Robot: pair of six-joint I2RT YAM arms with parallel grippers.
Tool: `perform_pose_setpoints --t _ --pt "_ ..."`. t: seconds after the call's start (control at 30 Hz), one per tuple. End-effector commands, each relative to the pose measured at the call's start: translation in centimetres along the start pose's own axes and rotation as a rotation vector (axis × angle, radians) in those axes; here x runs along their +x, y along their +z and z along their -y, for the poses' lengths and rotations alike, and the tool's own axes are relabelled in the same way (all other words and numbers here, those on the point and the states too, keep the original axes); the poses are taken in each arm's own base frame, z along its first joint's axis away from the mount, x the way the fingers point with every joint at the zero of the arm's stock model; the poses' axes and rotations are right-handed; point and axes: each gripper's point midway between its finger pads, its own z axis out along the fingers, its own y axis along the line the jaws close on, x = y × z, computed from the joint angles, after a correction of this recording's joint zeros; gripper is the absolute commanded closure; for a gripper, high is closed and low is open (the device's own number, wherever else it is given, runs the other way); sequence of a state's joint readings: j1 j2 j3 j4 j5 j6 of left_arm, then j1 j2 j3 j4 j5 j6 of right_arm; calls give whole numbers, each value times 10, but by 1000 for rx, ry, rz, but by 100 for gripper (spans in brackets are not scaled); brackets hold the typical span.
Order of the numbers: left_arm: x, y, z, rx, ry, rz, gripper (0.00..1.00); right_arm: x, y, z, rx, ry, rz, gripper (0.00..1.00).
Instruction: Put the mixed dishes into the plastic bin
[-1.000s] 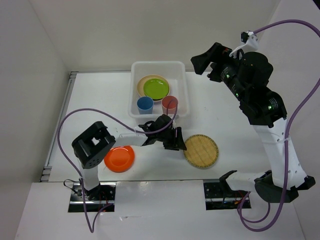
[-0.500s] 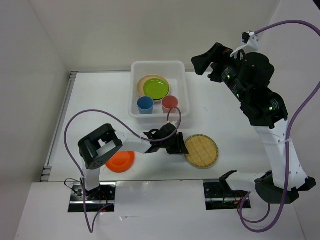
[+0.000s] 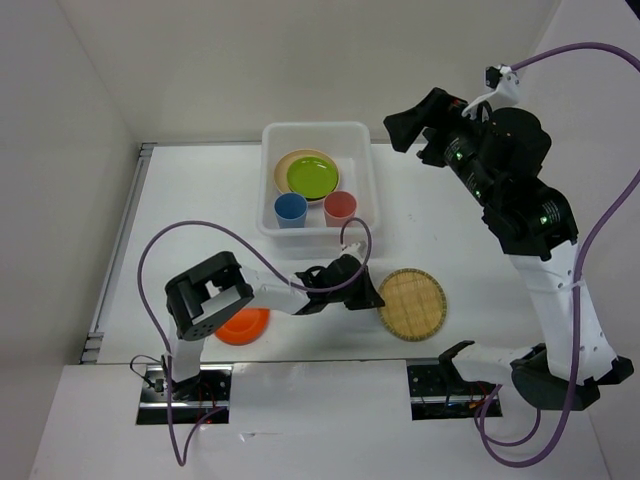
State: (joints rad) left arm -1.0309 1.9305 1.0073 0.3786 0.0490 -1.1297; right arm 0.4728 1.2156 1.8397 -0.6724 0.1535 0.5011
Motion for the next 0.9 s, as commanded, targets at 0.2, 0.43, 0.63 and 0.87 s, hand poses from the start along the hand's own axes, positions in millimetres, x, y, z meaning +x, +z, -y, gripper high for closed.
perform_pose_setpoints --t 0.2,0.43,0.63,0.87 --pt "3 -23 -28 -118 77 36 100 -33 -17 -1 17 8 112 1" --pt "-27 -72 18 -38 126 126 100 -38 -19 4 44 1 129 1" --pt "-46 -110 48 11 171 183 100 -38 -17 5 52 1 134 1" --pt "-67 -145 83 66 245 242 100 -42 -21 3 42 14 149 1"
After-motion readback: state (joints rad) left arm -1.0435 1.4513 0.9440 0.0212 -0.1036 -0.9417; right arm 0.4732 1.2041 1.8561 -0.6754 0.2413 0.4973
